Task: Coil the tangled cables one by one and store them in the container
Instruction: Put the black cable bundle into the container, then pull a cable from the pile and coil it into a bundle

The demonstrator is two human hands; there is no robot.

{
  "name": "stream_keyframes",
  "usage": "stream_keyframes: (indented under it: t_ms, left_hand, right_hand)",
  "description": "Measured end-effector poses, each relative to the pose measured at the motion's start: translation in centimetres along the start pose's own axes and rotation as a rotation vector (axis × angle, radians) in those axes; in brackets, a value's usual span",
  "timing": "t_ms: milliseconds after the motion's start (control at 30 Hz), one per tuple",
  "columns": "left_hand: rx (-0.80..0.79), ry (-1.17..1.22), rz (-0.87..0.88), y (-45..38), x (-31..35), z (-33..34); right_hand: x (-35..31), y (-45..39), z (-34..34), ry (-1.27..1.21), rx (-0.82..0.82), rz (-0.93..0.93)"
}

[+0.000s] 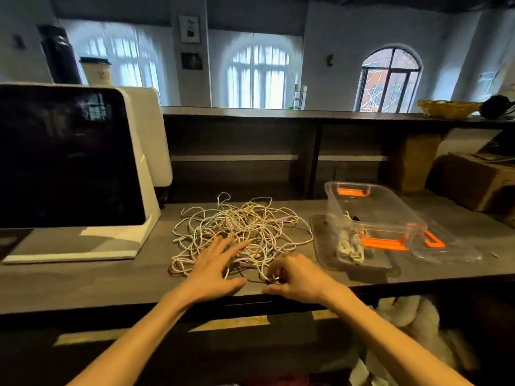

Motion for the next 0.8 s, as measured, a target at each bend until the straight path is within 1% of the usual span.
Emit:
stream_keyframes:
  t_ms: [67, 133, 267, 300, 367, 467, 533, 600, 667, 733, 800]
  left_hand:
    - [0.042, 0.035, 0.003, 0.0, -0.7, 0.9]
    - [0.078, 0.044, 0.003, -0.8, -1.5, 0.9]
    - [0.124, 0.102, -0.013, -3.0, -3.1, 0.3]
    - [0.148, 0.143, -0.023, -3.3, -3.5, 0.1]
    - [0.235, 0.264, -0.051, -3.7, -4.4, -0.2]
    - [0.381, 0.508, -0.056, -3.7, -5.3, -0.7]
    - [0.407, 0.6, -0.048, -3.5, -5.7, -0.7]
    - [0.423, 0.68, -0.025, -3.2, -5.6, -0.9]
    - [0.473, 0.754, -0.011, -2.8, -5.3, -1.3]
    - [0.567, 0.846, -0.028, -2.4, -5.5, -1.6]
    - [0.656, 0.964, -0.086, -2.1, -6.0, -1.7]
  right_hand:
    - [0.4, -1.1, 0.7, -0.137, 0.099, 0.048]
    - [0.5, -2.7, 1.4, -0.253, 0.153, 0.081]
    - [0.8, -5.6, 2.4, -0.388, 0.322, 0.091]
    - [0.9, -5.9, 2.5, -0.424, 0.36, 0.097]
    - [1.4, -6.2, 2.4, -0.58, 0.431, 0.116]
    - [2.2, -4.8, 0.8, -0.839, 0.645, 0.123]
    - [2.0, -3.8, 0.1, -0.87, 0.767, 0.118]
    - [1.5, -3.4, -0.2, -0.834, 0.833, 0.121]
    - [1.4, -3.3, 0.0, -0.808, 0.88, 0.144]
    - [2.0, -3.3, 0.3, -0.802, 0.898, 0.188]
    - [2.9, -3.7, 0.7, -0.794, 0.847, 0.247]
Point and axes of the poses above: each hand's wrist, its own y-axis away from the middle knuckle, its own z-axis out of the palm, x = y × z, the point moved 5 cm from there along -y, towards the middle knuckle, and after that the axes turned 7 degrees about z, right-handed, at the moved point
